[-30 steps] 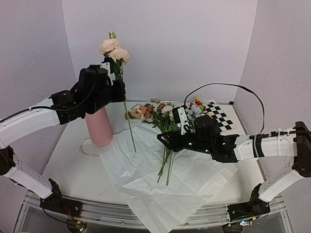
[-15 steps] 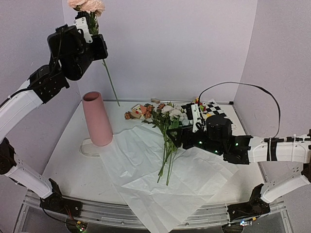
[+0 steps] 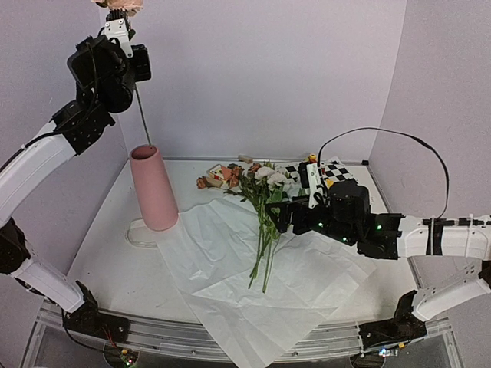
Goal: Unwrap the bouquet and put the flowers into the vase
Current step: Insert the fake flower into the vase.
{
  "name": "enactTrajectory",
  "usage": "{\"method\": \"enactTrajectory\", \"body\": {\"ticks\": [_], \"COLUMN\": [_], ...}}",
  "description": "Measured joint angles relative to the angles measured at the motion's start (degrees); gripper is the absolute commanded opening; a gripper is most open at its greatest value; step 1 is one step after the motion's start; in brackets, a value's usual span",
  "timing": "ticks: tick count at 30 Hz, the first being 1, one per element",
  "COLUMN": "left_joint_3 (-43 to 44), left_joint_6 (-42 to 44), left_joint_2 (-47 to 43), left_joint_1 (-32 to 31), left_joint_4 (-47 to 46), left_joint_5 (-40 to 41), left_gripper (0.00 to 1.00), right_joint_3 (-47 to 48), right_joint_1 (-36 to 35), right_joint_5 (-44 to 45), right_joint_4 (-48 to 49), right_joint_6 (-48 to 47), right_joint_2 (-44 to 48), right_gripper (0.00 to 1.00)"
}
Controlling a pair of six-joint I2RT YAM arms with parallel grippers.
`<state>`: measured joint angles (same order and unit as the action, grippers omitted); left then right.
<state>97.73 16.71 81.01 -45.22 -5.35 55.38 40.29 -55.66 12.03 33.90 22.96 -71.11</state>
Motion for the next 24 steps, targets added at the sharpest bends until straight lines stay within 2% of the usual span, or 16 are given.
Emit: {"method": "enactTrajectory", "body": {"ticks": [7,16,19,24], "left_joint_3": [-1.5,-11.4,-14.9,-17.9], "left_joint_6": [-0.5,-4.2,-7.5,-18.5], "left_joint_2": [-0.1,-0.3,-0.4,-0.2], "left_joint_1": [2.0,3.7,4.5,7.4], "left_joint_4": [-1.9,-2.1,-1.0,7.7], "left_joint_5": [0.0,-0.1,0.0,-2.2], "left_gripper": [0.00,0.00,0.00,0.00], "right_joint_3": [0.0,0.0,0.0,-0.3], "right_joint_1": [0.0,0.0,0.0,0.0], "right_joint_5": [0.5,0.7,0.7,0.8], "right_joint_4": [-0.1,-0.1,-0.1,-0.1], "right_joint_6": [-0.7,-0.7,-0.7,-0.7], "right_joint_2": [1.2,1.2,1.2,1.2], "right_gripper": [0.98,0.98,0.98,0.98]}}
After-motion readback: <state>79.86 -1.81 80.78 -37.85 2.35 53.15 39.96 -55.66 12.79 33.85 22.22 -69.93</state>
